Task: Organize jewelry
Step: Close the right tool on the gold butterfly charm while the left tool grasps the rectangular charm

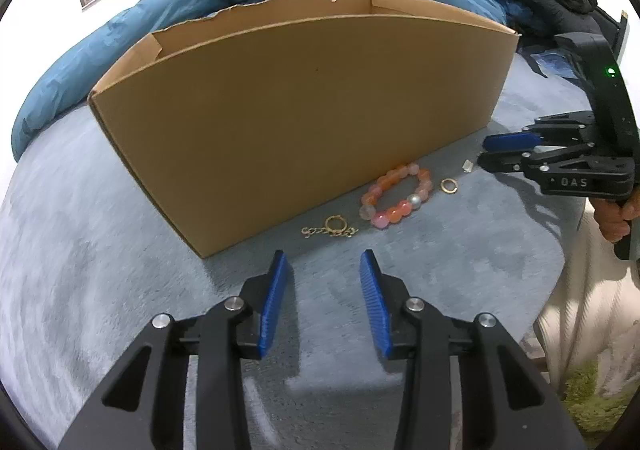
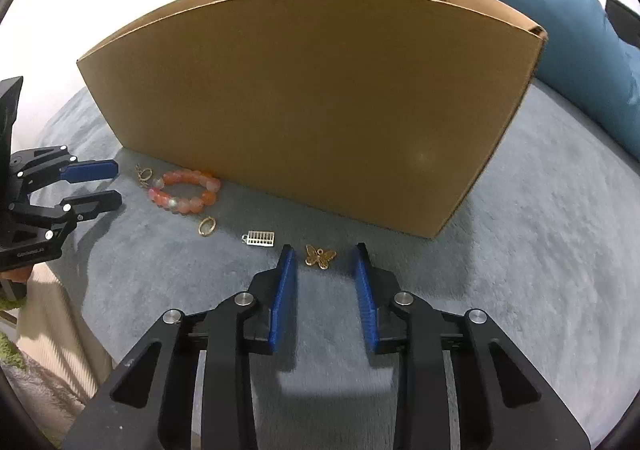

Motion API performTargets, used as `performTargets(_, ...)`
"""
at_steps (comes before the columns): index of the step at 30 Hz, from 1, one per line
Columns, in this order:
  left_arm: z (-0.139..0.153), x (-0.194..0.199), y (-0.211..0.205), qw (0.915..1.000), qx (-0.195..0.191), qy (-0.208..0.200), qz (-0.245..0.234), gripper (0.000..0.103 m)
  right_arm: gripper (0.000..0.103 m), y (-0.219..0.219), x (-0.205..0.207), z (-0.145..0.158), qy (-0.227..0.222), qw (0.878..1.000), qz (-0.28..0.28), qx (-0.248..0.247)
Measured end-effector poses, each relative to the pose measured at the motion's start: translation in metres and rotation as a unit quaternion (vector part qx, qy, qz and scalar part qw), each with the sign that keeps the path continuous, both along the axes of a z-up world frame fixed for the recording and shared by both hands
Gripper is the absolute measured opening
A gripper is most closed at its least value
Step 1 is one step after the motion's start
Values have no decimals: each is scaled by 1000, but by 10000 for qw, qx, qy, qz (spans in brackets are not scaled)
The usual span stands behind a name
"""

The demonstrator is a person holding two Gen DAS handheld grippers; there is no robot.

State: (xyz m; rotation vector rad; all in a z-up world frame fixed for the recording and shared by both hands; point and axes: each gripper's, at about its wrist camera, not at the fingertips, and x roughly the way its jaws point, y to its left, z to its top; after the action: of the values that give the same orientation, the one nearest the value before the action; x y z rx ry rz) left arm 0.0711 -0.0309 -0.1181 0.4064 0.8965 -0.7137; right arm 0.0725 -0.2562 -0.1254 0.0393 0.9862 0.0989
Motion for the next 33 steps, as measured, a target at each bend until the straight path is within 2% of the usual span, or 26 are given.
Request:
performTargets(5, 6, -4, -7, 9999, -76, -50, -140, 35, 19, 3, 5, -3, 77, 9998, 166, -97)
performTargets(7, 9, -7, -11, 9997, -118, -77, -215, 34, 13, 3, 6, -4, 94, 9996, 221, -114)
performTargets(14, 15, -19, -30, 9984, -242, -95, -504, 34, 11, 4, 5, 1, 88, 9998, 194, -2)
performTargets(20, 17, -29, -59, 9948, -301, -232, -941, 34, 11, 3, 1, 5, 84, 9999, 94, 26)
performTargets(26, 5, -31, -103, 9869, 6, -439, -1552, 34, 11, -4, -8, 7, 66, 10000, 18, 34)
performTargets(33, -12, -19, -129, 9832, 263, -390, -1763, 34, 11, -4, -8, 5, 14, 9999, -28, 151)
